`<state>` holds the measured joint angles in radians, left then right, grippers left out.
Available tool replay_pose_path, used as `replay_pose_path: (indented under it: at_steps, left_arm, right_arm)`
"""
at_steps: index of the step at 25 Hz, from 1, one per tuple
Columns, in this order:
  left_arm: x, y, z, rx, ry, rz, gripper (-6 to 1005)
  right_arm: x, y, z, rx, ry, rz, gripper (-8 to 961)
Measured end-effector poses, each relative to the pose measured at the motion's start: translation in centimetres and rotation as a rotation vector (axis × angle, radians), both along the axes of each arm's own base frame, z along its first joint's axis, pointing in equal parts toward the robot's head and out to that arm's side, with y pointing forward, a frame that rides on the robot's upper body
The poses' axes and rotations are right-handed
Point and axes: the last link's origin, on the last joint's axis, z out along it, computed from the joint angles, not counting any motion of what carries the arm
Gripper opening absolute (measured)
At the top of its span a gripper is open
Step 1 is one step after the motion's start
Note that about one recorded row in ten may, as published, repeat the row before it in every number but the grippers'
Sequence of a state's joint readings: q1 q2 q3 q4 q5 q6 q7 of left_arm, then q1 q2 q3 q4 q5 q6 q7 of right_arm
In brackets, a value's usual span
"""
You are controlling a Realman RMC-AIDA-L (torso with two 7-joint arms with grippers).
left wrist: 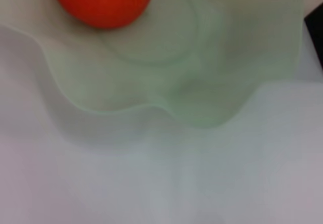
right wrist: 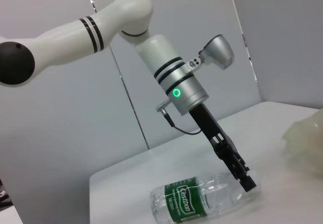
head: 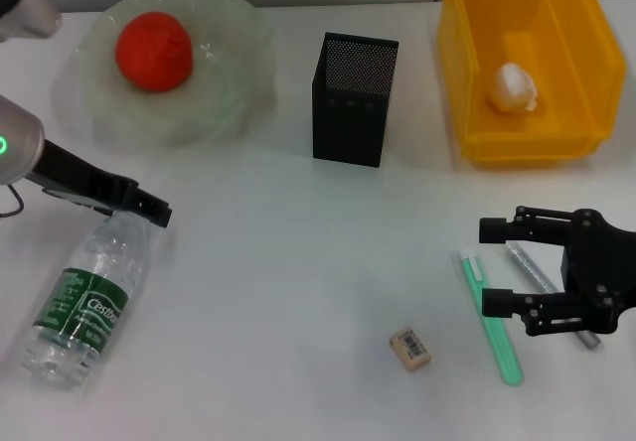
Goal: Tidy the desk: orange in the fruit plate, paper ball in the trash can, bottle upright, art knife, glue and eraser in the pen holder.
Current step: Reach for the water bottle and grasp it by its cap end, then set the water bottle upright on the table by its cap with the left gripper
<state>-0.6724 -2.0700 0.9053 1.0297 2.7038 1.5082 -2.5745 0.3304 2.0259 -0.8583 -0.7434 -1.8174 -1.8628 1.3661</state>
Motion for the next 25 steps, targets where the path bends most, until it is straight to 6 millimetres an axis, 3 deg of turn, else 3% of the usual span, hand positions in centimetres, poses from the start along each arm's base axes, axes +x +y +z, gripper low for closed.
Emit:
replay_pose_path:
  at_steps: [7,14,20,23,25]
  left_arm:
    - [0.8,0.1,-1.9,-0.058,0.092,-0.065,787]
    - [0.9,-0.3,-2.3,-0.072,0.092,-0.099,685]
    - [0.7,-0.8,-1.3,-0.049,0.060,-0.133,578]
    - [1.4,-1.5,-0.4,-0.038,-0.039,-0.177,477]
    - [2.0,-2.5,1.3,-0.026,-0.199,-0.244,444]
  right_arm:
    - [0.1,0.0,0.2,0.002,0.001,-0.005,852]
    - [0.3,0.3,0.8,0.031,0.017,-0.022,853]
    - [0.4,0.3,1.5,0.047,0.035,-0.037,852]
    - [0.4,0.3,1.8,0.059,0.044,-0.039,852]
    - [0.3,0.4,2.1,0.068,0.060,-0.037,852]
